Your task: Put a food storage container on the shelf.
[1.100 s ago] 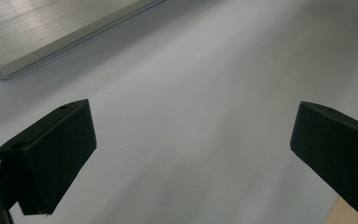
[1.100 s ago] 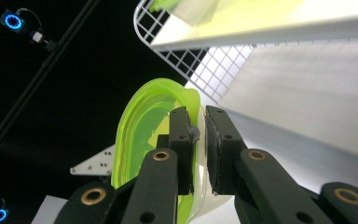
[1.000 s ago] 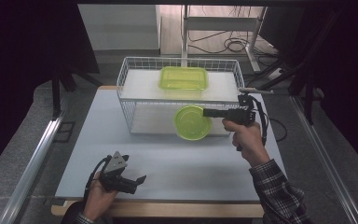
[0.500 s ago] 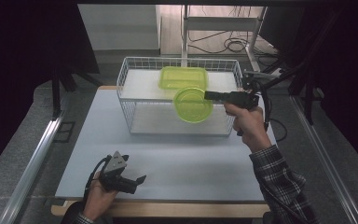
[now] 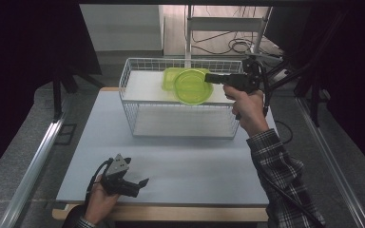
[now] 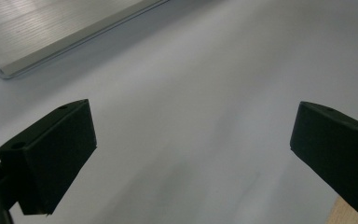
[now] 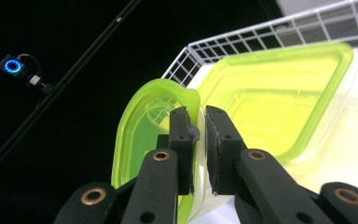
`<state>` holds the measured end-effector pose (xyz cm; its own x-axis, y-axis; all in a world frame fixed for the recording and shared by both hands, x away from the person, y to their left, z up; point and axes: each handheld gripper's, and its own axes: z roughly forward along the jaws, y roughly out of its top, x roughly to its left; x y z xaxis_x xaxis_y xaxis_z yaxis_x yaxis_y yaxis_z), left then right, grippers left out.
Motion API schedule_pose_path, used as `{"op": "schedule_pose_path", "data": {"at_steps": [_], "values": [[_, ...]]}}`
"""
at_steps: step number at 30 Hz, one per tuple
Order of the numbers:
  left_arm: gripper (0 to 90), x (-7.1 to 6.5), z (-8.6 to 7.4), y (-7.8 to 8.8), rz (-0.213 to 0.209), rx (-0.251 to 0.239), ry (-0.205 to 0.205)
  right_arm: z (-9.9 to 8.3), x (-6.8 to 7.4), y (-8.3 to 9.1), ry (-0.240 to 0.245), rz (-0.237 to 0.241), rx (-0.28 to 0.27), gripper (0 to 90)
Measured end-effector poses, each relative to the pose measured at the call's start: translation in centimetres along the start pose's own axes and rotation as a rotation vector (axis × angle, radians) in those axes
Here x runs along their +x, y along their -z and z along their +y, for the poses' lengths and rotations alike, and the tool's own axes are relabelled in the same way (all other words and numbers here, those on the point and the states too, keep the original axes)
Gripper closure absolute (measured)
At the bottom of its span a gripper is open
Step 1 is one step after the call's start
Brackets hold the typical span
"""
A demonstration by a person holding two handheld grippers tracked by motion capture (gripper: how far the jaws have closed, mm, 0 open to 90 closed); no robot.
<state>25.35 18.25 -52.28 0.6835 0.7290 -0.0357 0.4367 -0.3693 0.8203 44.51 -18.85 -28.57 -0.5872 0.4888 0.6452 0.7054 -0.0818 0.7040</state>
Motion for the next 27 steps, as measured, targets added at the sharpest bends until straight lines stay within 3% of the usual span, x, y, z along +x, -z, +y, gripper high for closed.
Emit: {"op": "schedule_pose_path", "data": {"at_steps": [15, 27], "values": [[0.0, 0.0, 0.0, 0.0, -0.003, 0.002, 0.000, 2.9, 0.6, -2.1, 0.001, -0.062, -0.057, 81.5], [0.0, 0.0, 0.0, 0.1, -0.003, 0.004, -0.004, 4.0, -0.1, -3.5, -0.013, -0.131, -0.078, 81.3]]}}
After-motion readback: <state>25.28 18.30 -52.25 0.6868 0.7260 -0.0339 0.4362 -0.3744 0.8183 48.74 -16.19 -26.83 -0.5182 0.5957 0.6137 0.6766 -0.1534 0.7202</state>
